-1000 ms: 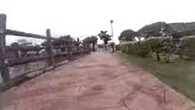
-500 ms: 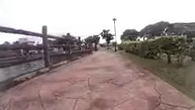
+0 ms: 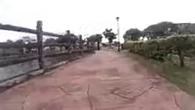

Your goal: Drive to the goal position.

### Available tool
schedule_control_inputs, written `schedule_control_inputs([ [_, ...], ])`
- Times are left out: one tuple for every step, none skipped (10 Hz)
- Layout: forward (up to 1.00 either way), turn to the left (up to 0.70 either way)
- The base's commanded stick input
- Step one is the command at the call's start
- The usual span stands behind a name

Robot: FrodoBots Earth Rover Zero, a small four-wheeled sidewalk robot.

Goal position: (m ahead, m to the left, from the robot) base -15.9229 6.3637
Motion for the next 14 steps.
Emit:
schedule_control_inputs([
  [0.93,0.0],
  [0.93,0.0],
  [0.93,0.0],
  [0.77,0.0],
  [0.25,0.0],
  [0.0,0.0],
  [0.0,0.0],
  [0.0,0.14],
  [0.0,0.86],
  [0.0,0.95],
  [0.0,1.0],
  [0.0,1.0],
  [0.0,1.0],
  [0.0,1.0],
])
